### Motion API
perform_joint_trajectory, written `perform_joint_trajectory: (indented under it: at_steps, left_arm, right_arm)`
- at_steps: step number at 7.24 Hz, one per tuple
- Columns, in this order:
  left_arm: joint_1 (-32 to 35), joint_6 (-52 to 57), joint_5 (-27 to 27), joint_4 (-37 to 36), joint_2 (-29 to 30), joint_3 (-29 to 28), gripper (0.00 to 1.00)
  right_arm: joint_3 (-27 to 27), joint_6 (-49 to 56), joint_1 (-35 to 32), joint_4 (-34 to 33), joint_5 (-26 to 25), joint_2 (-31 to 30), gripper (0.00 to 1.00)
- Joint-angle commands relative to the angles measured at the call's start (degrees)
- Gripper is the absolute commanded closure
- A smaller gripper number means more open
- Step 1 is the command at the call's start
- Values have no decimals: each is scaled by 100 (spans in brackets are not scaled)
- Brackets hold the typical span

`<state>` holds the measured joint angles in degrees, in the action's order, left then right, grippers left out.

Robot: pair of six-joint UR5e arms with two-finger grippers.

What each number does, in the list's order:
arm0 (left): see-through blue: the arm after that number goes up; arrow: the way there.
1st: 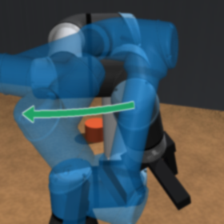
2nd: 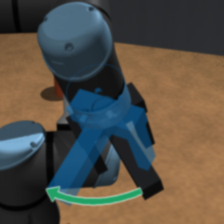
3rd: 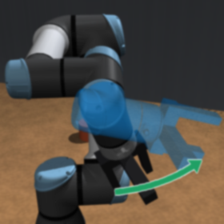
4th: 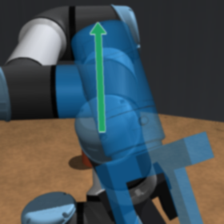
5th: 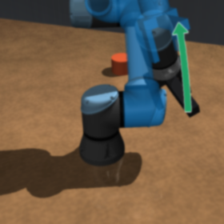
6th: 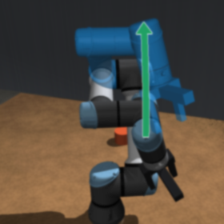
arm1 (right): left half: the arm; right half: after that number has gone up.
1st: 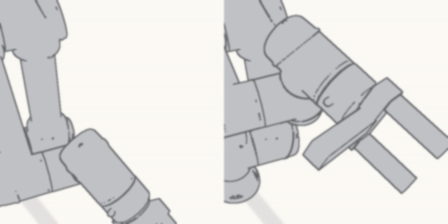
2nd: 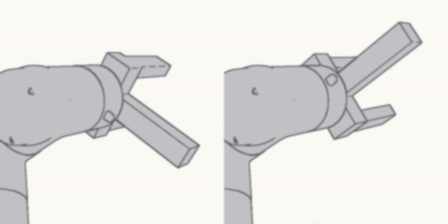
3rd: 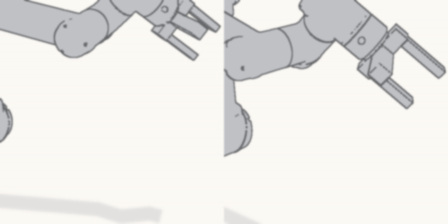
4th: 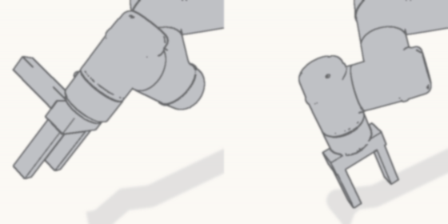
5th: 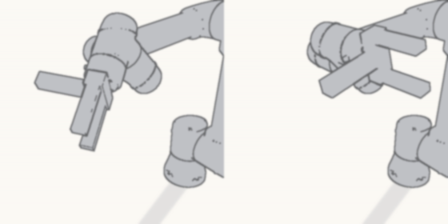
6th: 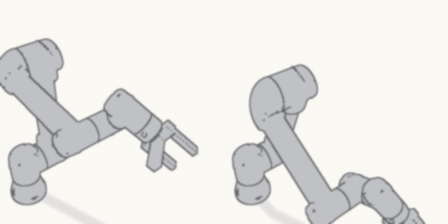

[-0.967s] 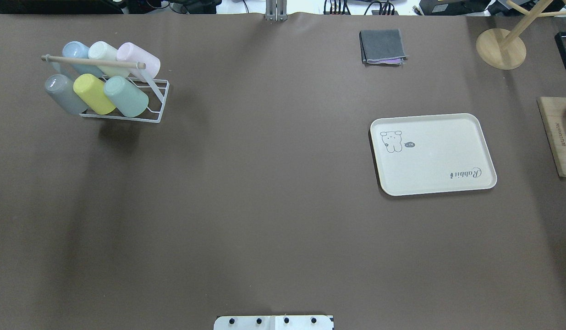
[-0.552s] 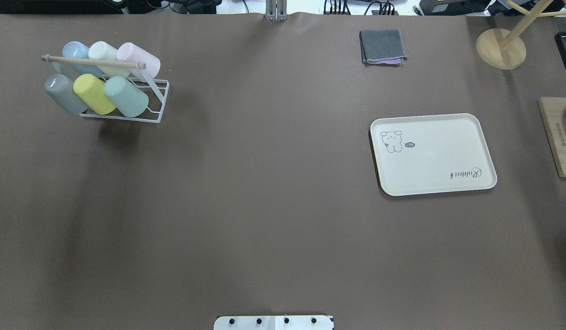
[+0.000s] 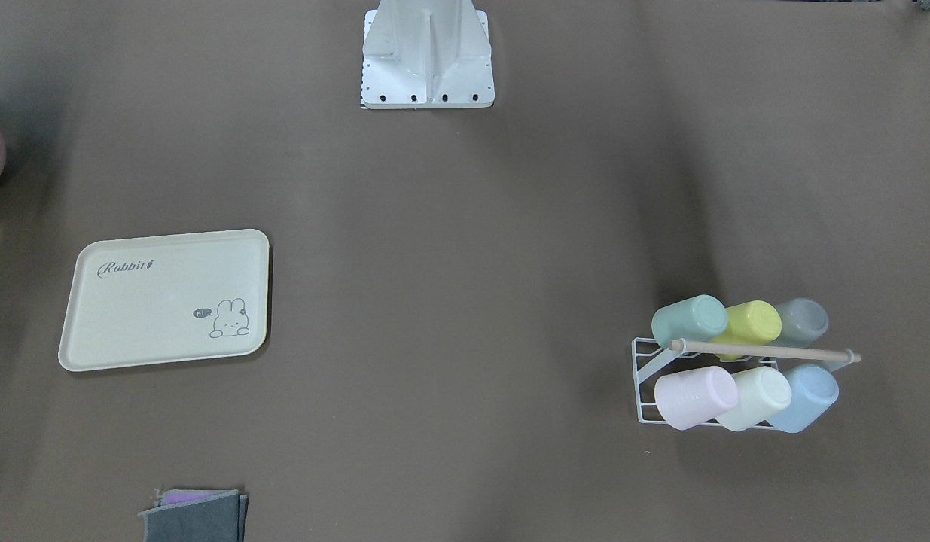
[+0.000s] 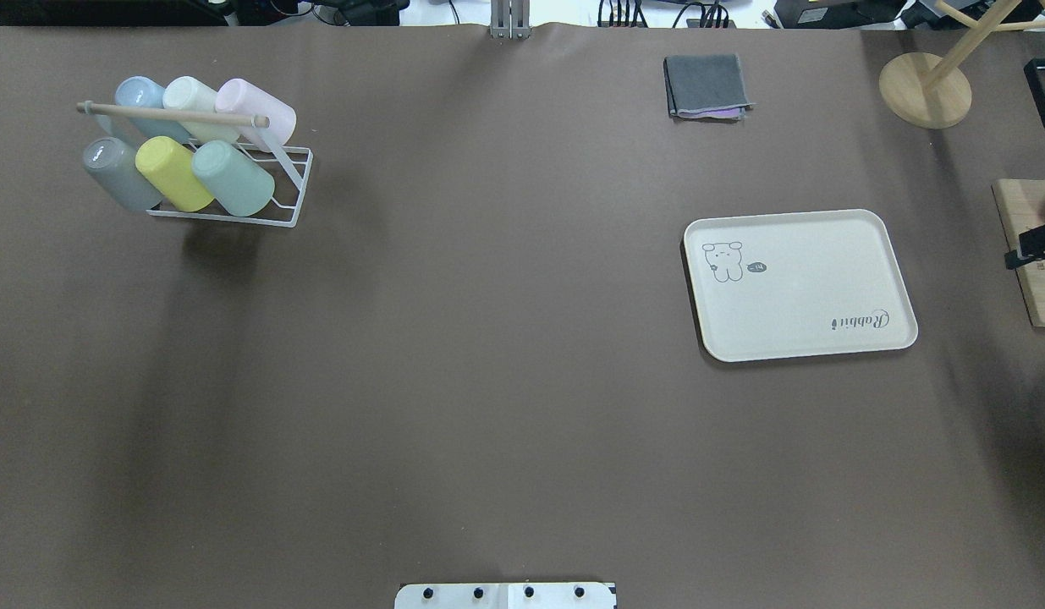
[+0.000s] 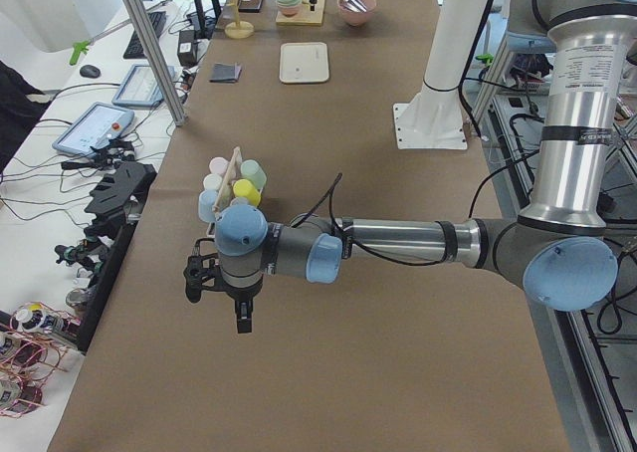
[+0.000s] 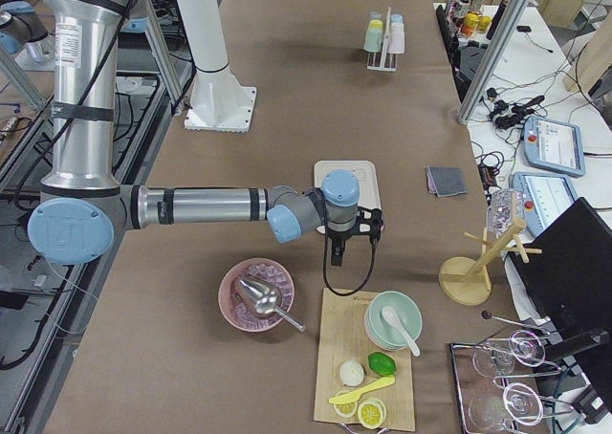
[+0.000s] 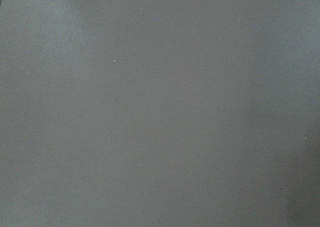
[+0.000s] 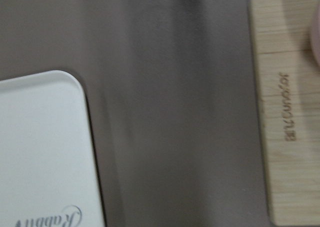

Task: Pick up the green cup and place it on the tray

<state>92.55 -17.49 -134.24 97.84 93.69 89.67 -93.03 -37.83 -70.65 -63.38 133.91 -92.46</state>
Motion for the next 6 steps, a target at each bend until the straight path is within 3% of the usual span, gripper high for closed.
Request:
perform_joint_trajectory:
  at_steps: [1, 3, 5, 6]
  left_arm:
    - [-367, -953, 20, -684, 0, 1037, 1]
    - [-1130, -2340, 38, -1073, 0, 2154, 1]
    - [-2122, -3510, 212, -1066, 122, 2842, 1]
    - [-2615, -3594, 510, -1048, 245, 2993, 1]
  right_arm:
    - [819, -681, 585, 562, -206, 858, 1]
    - [1128, -682, 744, 1263, -189, 887, 1]
    - [1366, -691, 754, 1887, -137, 835, 2]
    - [1419, -682, 754, 1995, -32, 782, 7]
